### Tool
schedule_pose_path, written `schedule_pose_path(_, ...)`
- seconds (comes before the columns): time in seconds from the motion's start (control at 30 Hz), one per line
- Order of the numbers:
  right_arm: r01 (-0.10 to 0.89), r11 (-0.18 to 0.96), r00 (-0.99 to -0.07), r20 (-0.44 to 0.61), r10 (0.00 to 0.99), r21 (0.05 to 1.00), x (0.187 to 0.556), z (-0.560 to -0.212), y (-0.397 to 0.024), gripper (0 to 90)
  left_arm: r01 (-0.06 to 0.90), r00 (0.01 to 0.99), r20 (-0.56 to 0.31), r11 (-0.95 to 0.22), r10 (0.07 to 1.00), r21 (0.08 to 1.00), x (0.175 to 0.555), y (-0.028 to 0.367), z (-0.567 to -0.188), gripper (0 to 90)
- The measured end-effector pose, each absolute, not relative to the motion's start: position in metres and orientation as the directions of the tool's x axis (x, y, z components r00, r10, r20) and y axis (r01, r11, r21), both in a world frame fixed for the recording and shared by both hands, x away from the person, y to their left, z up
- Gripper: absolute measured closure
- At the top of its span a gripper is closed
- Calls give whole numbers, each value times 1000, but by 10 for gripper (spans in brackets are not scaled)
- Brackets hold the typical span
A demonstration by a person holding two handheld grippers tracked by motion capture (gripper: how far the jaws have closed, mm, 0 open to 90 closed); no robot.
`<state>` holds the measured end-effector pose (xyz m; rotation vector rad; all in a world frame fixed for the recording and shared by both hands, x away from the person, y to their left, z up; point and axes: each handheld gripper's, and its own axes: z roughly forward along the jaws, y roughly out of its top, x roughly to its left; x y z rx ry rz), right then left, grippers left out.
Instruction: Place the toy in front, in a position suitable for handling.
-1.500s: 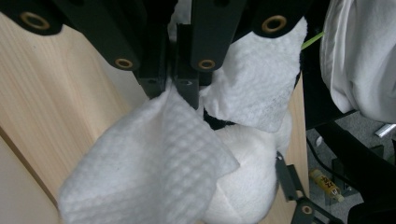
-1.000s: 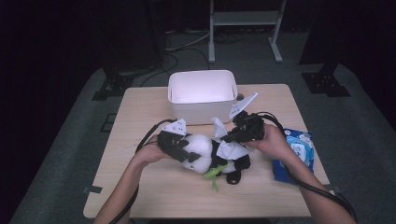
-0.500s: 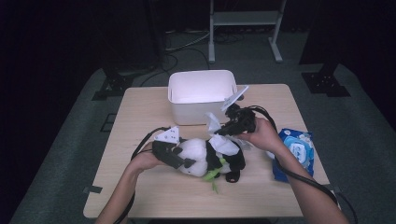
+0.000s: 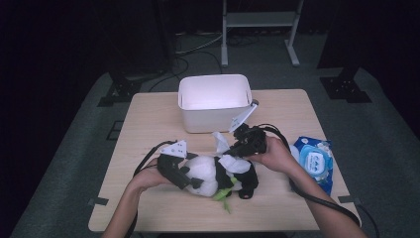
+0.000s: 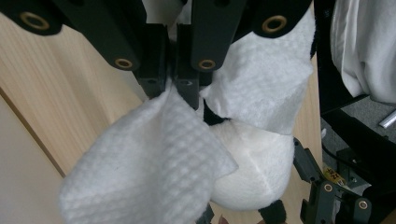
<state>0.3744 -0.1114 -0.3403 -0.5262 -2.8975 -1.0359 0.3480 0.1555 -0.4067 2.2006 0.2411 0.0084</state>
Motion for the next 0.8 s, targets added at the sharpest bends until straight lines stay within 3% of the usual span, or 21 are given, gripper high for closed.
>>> schedule_pose_path(0.8,289,730,-955,136,262,619,353,-343,-113,851,282,959,-218,-536,182,795,346,175,-398,82)
